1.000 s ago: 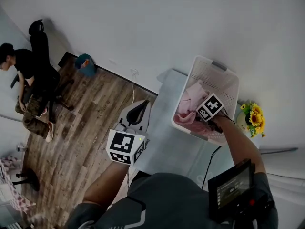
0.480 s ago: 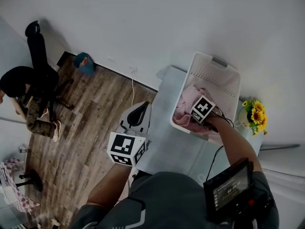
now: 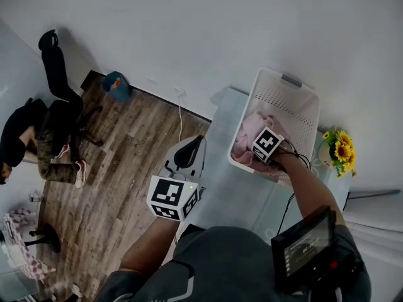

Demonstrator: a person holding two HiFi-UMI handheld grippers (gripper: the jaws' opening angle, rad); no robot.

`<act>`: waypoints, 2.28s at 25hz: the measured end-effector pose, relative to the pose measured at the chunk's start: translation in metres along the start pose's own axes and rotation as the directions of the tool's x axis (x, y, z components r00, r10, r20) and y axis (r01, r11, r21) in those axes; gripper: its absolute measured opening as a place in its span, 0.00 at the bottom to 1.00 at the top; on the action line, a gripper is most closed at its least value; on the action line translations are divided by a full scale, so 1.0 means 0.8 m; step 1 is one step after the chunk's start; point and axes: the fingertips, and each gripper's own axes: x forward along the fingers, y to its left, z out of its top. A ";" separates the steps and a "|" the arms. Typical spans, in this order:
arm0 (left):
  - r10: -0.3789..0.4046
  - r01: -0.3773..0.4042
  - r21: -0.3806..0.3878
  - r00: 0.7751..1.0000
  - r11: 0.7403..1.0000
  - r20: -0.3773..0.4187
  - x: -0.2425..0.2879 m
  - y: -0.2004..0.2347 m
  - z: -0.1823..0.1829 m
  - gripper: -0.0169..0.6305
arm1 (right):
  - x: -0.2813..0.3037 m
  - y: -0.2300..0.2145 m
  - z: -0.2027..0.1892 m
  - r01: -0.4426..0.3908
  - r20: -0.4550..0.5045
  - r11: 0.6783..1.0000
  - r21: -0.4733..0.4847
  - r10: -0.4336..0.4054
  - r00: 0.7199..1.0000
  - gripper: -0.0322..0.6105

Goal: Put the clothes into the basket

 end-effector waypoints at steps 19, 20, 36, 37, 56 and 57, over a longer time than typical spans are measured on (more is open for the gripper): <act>-0.008 0.005 0.051 0.997 0.999 0.071 -0.061 -0.054 0.031 0.04 | -0.086 -0.006 0.026 0.151 0.215 0.989 0.004 -0.148 0.965 0.71; -0.017 0.012 0.057 0.997 0.998 0.080 -0.064 -0.062 0.035 0.04 | -0.101 -0.003 0.028 0.157 0.234 0.988 -0.007 -0.151 0.960 0.71; -0.021 0.001 0.127 0.987 0.992 0.158 -0.121 -0.187 0.061 0.04 | -0.358 0.081 -0.018 0.213 0.719 0.974 0.076 -0.202 0.665 0.70; -0.021 -0.001 0.134 0.987 0.991 0.160 -0.126 -0.197 0.061 0.04 | -0.370 0.090 -0.026 0.202 0.744 0.976 0.086 -0.198 0.638 0.70; -0.006 -0.027 0.201 0.987 0.979 0.160 -0.208 -0.355 0.048 0.04 | -0.483 0.213 -0.213 0.049 0.933 0.991 0.123 -0.132 0.334 0.23; -0.006 -0.027 0.201 0.987 0.979 0.163 -0.209 -0.358 0.047 0.04 | -0.485 0.216 -0.217 0.039 0.939 0.991 0.126 -0.132 0.319 0.22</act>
